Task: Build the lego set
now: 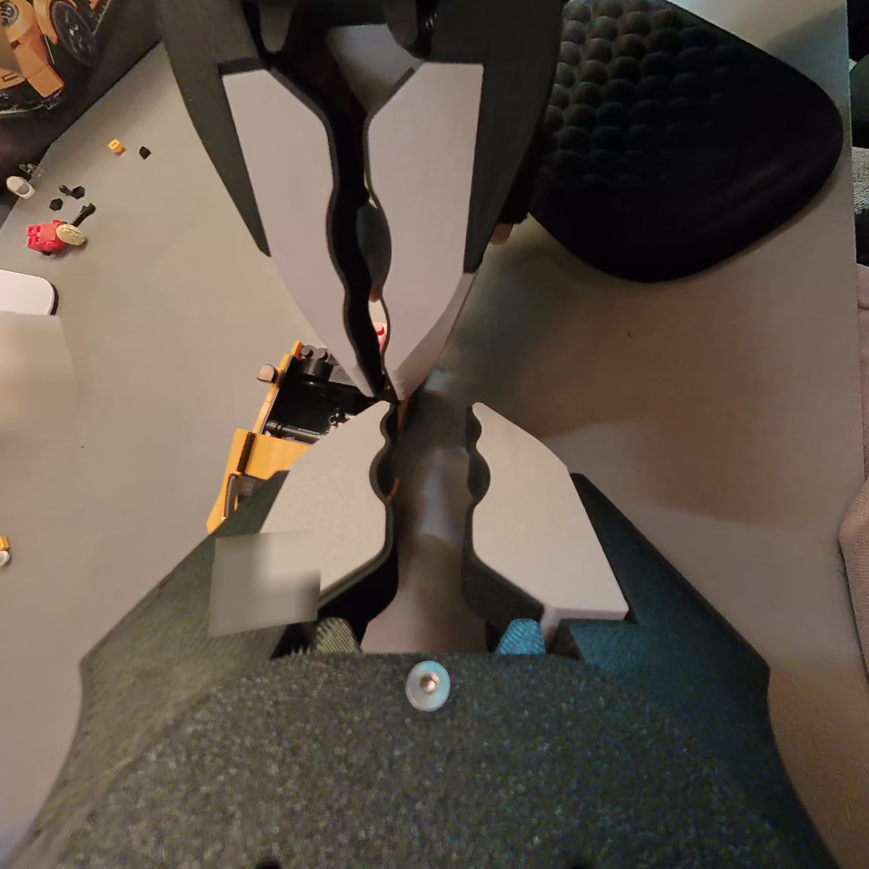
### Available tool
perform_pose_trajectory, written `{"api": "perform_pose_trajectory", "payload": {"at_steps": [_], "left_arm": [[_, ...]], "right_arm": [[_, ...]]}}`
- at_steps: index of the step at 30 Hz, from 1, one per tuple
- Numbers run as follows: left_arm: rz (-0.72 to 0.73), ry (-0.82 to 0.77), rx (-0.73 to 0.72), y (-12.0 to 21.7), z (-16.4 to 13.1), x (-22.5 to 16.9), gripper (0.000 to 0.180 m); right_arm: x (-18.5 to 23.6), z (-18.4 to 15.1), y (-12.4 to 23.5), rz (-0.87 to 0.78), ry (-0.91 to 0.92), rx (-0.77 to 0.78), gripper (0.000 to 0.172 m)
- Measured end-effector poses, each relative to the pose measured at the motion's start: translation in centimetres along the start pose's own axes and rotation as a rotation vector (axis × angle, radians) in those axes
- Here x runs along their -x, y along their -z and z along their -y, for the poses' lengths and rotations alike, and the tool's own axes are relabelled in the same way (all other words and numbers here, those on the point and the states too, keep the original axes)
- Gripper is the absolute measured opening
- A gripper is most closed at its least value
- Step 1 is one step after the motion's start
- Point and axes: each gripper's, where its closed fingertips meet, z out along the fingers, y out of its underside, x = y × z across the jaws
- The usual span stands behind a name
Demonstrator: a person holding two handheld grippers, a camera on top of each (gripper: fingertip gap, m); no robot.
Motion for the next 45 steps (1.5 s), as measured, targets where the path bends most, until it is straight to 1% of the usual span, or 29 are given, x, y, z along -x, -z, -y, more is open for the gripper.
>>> {"api": "perform_pose_trajectory", "payload": {"at_steps": [8, 13, 19, 24, 27, 31, 35, 40, 43, 45], "left_arm": [[0.006, 0.002, 0.004, 0.0, 0.1, 0.1, 0.026], [0.021, -0.008, 0.018, -0.1, 0.0, 0.1, 0.025], [0.036, -0.003, 0.030, -0.2, 0.0, 0.2, 0.026], [0.042, 0.002, 0.033, -0.3, 0.0, 0.3, 0.025], [0.042, 0.010, 0.029, -0.2, 0.1, 0.5, 0.026], [0.044, 0.019, 0.023, -0.2, 0.1, 0.6, 0.027], [0.040, 0.024, 0.028, -0.3, 0.0, 0.6, 0.029], [0.043, 0.031, 0.020, -0.1, 0.1, 0.8, 0.030], [0.047, 0.043, 0.010, 0.4, 0.3, 0.9, 0.030], [0.066, 0.065, -0.015, 1.4, 0.6, 1.6, 0.031]], "right_arm": [[0.0, -0.2, 0.0, 0.009, -0.046, -0.002, 0.005], [0.1, -0.2, -0.1, 0.021, -0.121, 0.002, 0.004], [-0.2, -0.3, -0.1, 0.044, -0.263, 0.012, 0.004], [-0.5, -0.4, -0.2, 0.049, -0.320, 0.024, 0.004], [-0.6, -0.3, -0.2, 0.045, -0.326, 0.010, 0.004], [-0.7, -0.2, -0.2, 0.030, -0.304, -0.006, 0.005], [-0.8, -0.1, -0.1, 0.006, -0.254, -0.017, 0.012], [-1.0, 0.0, 0.1, -0.075, -0.104, -0.030, 0.021], [-1.2, 0.3, 0.3, -0.143, 0.000, -0.056, 0.021], [-1.3, 0.1, 0.5, -0.221, 0.111, -0.049, 0.021]]}}
